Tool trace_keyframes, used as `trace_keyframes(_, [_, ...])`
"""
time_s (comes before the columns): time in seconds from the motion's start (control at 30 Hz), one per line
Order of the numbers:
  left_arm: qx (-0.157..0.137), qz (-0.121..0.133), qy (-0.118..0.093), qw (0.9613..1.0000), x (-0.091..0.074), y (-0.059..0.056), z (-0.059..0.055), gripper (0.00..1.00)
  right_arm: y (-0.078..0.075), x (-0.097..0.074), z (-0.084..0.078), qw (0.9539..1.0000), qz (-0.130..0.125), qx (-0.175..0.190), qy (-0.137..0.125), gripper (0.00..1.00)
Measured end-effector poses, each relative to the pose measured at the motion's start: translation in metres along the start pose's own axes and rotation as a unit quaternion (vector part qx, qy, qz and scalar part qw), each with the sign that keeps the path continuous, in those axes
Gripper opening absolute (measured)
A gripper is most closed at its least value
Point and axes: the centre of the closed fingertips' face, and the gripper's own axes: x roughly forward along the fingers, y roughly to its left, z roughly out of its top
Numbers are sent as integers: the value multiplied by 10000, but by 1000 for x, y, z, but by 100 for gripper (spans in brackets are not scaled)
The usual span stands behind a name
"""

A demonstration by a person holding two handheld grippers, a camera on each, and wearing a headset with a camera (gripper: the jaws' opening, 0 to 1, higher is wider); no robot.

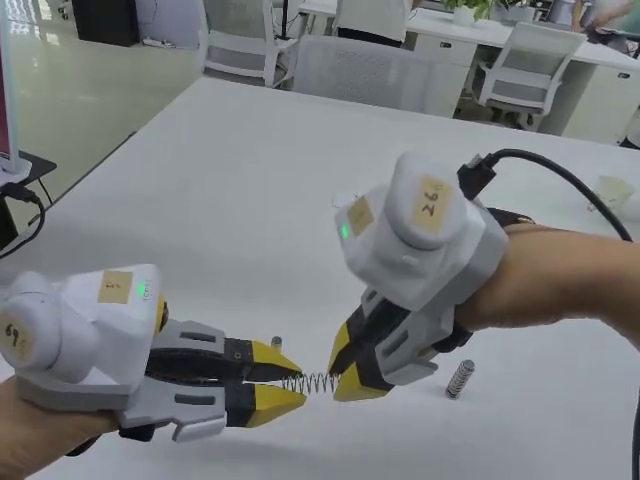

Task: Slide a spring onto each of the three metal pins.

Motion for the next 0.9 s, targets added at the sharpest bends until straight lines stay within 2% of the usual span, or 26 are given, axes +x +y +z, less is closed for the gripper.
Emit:
trace_keyframes(0.7, [66,-56,18,10000,1,-1,1,2,-1,0,-3,9999,17,148,8,9])
trace_keyframes(0.9, [69,-45,-36,10000,1,0,5,2,-1,4,-5,9998,44,193,55,10])
